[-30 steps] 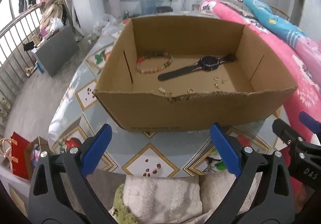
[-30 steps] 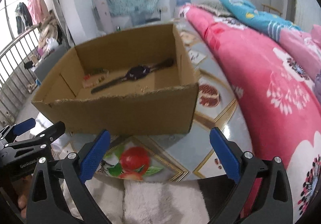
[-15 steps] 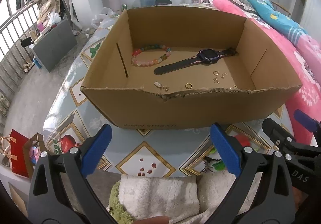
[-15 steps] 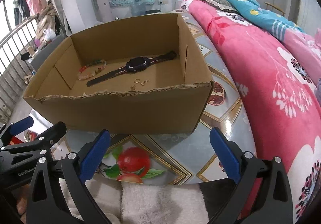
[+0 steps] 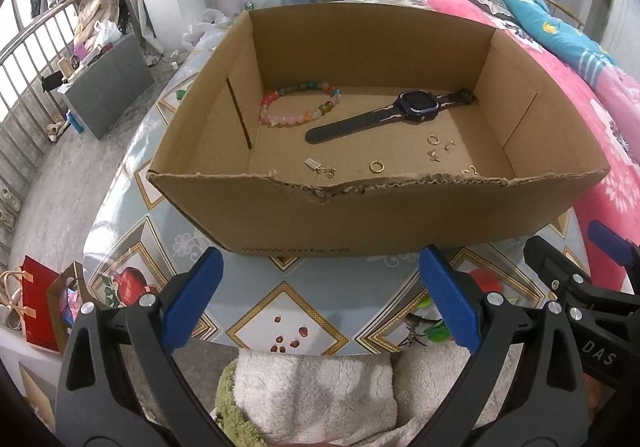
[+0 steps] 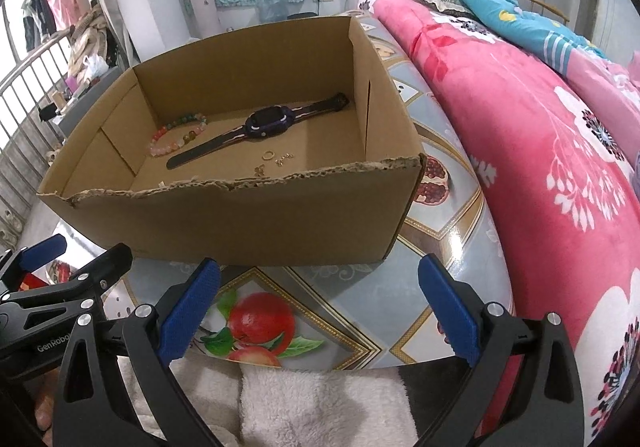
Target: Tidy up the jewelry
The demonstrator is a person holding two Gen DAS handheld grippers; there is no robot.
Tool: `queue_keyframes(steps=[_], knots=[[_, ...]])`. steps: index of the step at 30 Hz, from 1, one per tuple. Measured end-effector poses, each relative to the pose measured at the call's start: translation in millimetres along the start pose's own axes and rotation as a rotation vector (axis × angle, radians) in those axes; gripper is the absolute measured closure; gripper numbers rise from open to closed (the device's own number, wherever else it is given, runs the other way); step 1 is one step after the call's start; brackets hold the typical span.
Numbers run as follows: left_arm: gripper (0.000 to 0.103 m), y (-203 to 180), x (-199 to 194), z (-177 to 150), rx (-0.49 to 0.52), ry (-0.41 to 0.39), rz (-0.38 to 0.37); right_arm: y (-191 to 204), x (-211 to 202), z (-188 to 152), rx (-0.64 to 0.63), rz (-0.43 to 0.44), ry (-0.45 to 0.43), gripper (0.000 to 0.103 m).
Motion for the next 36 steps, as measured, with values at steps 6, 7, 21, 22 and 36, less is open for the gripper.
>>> queue_keyframes(steps=[6,7,21,22,36], knots=[[0.008,0.3,0.7,-0.5,-0.003,0.004,-0.001,1.7,0.3,0.3,-0.007,-0.004,0.003,0.006],[0.008,0.3,0.8,-0.4,-0.003,0.004,-0.002,1.6,0.5,0.4,-0.007,-0.004,0.003,0.006],[0.008,3.0,3.1,-0.3,-0.011,0.020,0.002,3.5,2.3,2.2,-0.009,-0.006,0.016,0.006],[0.008,3.0,3.1,-0.3,-0.011,0.020,0.001,3.7,2.6,2.2,-0.010,-0.006,0.016,0.006],[0.008,3.3,5.8,0.0,-0.019,0.022,0.010,4.9,5.0,3.7,-0.020,-0.009,0.019,0.006]])
Point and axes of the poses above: each gripper's, at about its wrist camera, not at the fingertips, and x roughly the way its jaws point, y to its left, z to its top, the point moved 1 cm from there along x, roughly the way its jaws point, and after that the axes turned 1 degree about -x, right-handed, at the moved point
